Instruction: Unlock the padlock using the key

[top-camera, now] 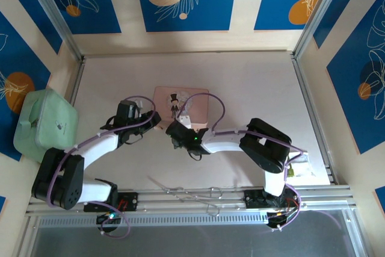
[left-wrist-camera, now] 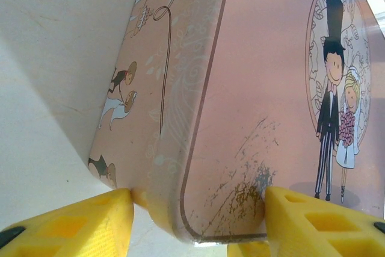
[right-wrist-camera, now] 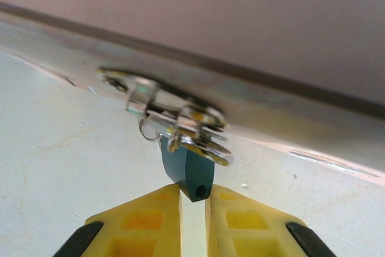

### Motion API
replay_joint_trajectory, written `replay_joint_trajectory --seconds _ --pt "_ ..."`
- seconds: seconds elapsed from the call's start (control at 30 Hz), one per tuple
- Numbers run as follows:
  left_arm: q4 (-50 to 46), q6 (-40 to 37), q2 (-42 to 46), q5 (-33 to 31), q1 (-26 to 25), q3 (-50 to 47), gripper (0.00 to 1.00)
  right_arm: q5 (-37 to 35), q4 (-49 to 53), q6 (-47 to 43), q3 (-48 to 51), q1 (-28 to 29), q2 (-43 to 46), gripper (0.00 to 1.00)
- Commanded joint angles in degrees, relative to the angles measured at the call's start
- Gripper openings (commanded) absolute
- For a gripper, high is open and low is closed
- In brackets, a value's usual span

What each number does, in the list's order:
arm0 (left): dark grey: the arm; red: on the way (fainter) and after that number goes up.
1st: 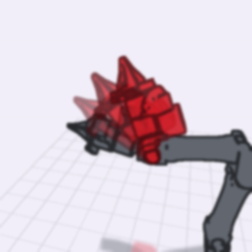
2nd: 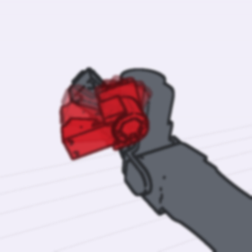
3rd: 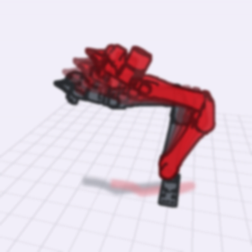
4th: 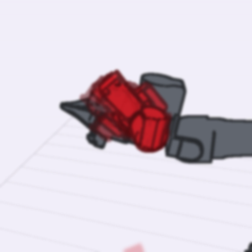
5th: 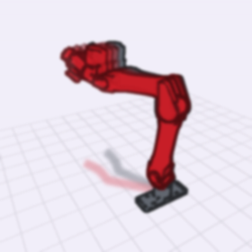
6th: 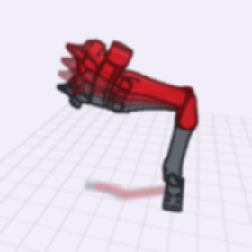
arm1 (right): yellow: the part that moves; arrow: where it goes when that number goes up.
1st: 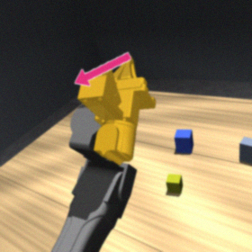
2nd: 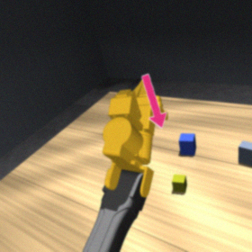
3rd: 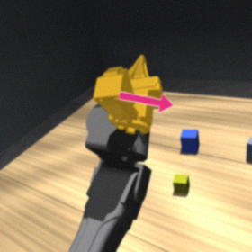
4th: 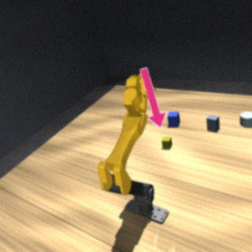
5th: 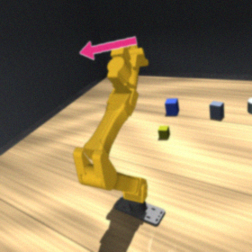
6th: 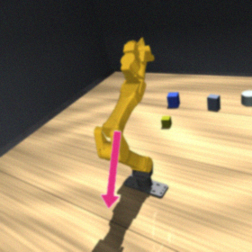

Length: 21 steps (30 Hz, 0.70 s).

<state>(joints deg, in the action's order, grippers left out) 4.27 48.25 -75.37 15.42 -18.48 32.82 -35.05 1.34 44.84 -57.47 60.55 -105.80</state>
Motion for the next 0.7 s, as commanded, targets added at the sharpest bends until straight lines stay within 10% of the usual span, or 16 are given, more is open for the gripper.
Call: replay_joint_trajectory --seconds 0.0,0.13,0.27,0.67 --pt "-2.8 0.6 -0.2 1.9 -0.9 -2.0 0.58 0.9 -2.7 0.6 2.2 -0.8 2.8 0.16" --pt "-2.8 0.8 0.1 2.1 -1.0 -1.5 0.58 3.7 -5.9 -0.6 4.1 -1.6 3.5 0.22" --pt "-3.1 0.8 0.1 2.3 -1.0 -0.6 0.58 5.6 -9.5 -2.1 6.2 -2.2 4.8 0.49" --pt "-4.0 0.3 0.1 2.8 -1.0 1.3 0.58 17.2 -25.3 -0.8 14.0 -7.2 7.2 0.61"
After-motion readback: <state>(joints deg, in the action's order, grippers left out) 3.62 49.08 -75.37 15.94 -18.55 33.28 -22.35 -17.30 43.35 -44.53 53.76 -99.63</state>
